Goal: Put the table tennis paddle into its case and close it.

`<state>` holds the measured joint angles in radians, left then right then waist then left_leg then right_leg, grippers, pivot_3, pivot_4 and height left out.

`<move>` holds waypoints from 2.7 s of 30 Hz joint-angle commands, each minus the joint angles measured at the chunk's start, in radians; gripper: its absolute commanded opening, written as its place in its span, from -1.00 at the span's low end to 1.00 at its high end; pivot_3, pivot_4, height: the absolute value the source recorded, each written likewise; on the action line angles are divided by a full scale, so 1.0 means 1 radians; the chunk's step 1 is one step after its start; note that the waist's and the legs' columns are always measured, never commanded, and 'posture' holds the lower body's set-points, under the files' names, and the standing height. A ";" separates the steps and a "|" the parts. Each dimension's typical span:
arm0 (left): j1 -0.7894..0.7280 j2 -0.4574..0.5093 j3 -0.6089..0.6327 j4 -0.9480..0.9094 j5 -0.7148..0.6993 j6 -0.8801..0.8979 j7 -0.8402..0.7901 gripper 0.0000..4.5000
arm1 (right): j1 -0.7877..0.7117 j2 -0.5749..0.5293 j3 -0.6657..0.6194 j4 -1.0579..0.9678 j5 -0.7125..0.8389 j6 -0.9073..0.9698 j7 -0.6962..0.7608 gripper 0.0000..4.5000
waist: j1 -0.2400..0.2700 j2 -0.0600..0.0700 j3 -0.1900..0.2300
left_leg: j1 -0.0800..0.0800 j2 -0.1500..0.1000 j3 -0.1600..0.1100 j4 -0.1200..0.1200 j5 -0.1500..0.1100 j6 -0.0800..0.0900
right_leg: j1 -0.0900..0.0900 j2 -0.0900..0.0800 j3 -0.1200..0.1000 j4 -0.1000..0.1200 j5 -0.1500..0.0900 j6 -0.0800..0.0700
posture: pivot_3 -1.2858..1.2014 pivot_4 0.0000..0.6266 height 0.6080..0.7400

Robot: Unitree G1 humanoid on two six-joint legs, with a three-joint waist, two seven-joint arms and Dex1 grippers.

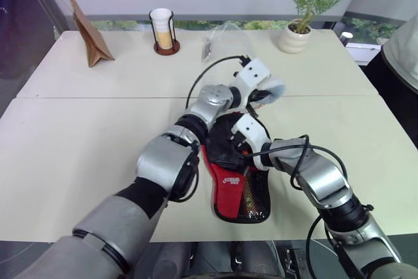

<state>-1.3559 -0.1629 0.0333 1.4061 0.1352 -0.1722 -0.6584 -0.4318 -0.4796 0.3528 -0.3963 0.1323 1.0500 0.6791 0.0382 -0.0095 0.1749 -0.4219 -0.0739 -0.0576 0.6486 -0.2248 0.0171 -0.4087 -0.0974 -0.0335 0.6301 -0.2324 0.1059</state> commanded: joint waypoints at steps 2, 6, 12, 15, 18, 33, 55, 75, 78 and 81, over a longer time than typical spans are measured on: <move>-0.050 -0.038 0.048 -0.043 -0.043 0.017 -0.056 -0.99 | 0.065 0.007 0.065 0.040 0.032 0.095 -0.009 1.00 | 0.000 0.000 0.000 | 0.000 0.000 0.000 0.000 0.000 0.000 | 0.000 0.000 0.000 0.000 0.000 0.000 | 0.03 -0.52 0.91; -0.037 -0.029 0.050 -0.043 -0.036 0.052 -0.103 -0.17 | 0.065 -0.011 0.058 0.049 0.038 0.084 -0.010 1.00 | -0.001 0.000 0.000 | 0.000 0.000 0.000 0.000 0.000 0.000 | 0.000 0.000 0.000 0.000 0.000 0.000 | 0.03 -0.52 0.91; -0.038 0.026 0.063 -0.050 -0.040 0.035 -0.093 0.74 | 0.052 -0.045 0.052 0.094 0.040 0.031 0.008 1.00 | -0.002 0.000 0.000 | 0.000 0.000 0.000 0.000 0.000 0.000 | 0.000 0.000 0.000 0.000 0.000 0.000 | 0.03 -0.52 0.91; -0.052 0.074 0.123 -0.057 -0.099 0.052 -0.118 0.74 | 0.039 -0.060 0.040 0.129 0.042 -0.010 0.025 1.00 | -0.002 0.000 0.000 | 0.000 0.000 0.000 0.000 0.000 0.000 | 0.000 0.000 0.000 0.000 0.000 0.000 | 0.03 -0.52 0.91; -0.056 0.116 0.140 -0.060 -0.111 0.050 -0.138 0.74 | 0.024 -0.065 0.028 0.160 0.043 -0.045 0.038 1.00 | -0.002 0.000 0.000 | 0.000 0.000 0.000 0.000 0.000 0.000 | 0.000 0.000 0.000 0.000 0.000 0.000 | 0.03 -0.52 0.91; 0.177 0.427 -0.002 -0.336 -0.145 0.024 -0.797 0.74 | -0.162 -0.149 -0.164 0.054 0.186 0.020 0.136 1.00 | -0.028 0.001 0.001 | -0.006 0.000 0.000 0.000 0.000 0.000 | -0.006 0.000 0.001 0.000 0.000 -0.001 | 0.03 -0.52 0.91; 0.781 0.394 -0.310 -1.110 -0.146 0.264 -0.525 0.74 | -0.322 -0.449 -0.238 0.233 0.179 -0.144 0.234 1.00 | -0.026 0.003 0.002 | -0.007 0.001 0.002 -0.001 0.000 0.000 | -0.009 -0.004 0.004 0.000 0.001 -0.002 | 0.03 -0.52 0.91; 0.816 0.391 -0.353 -1.086 -0.209 0.302 -0.521 0.74 | -0.456 -0.280 -0.055 0.860 -0.118 -0.587 0.337 1.00 | -0.027 0.004 0.001 | -0.003 0.000 0.001 0.000 0.000 0.000 | -0.003 -0.002 0.002 -0.001 0.001 -0.002 | 0.03 -0.52 0.91; 0.806 0.455 -0.362 -1.151 -0.230 0.338 -0.584 0.74 | -0.459 -0.278 -0.065 0.859 -0.128 -0.589 0.354 1.00 | -0.029 0.005 0.001 | -0.004 0.000 0.001 -0.001 0.000 0.000 | -0.005 -0.002 0.003 -0.001 0.001 -0.002 | 0.03 -0.52 0.91; 0.796 0.488 -0.366 -1.172 -0.235 0.345 -0.605 0.74 | -0.461 -0.277 -0.074 0.864 -0.136 -0.590 0.360 1.00 | -0.029 0.005 0.002 | -0.004 0.000 0.001 -0.001 0.000 0.000 | -0.005 -0.002 0.003 -0.001 0.001 -0.002 | 0.03 -0.52 0.91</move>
<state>-0.5552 0.3165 -0.3219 0.2536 -0.0940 0.1645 -1.2461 -0.8635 -0.7559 0.3079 0.4759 0.0028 0.4731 1.0331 0.0093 -0.0041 0.1764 -0.4256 -0.0738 -0.0562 0.6474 -0.2247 0.0168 -0.4137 -0.0991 -0.0305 0.6292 -0.2313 0.1034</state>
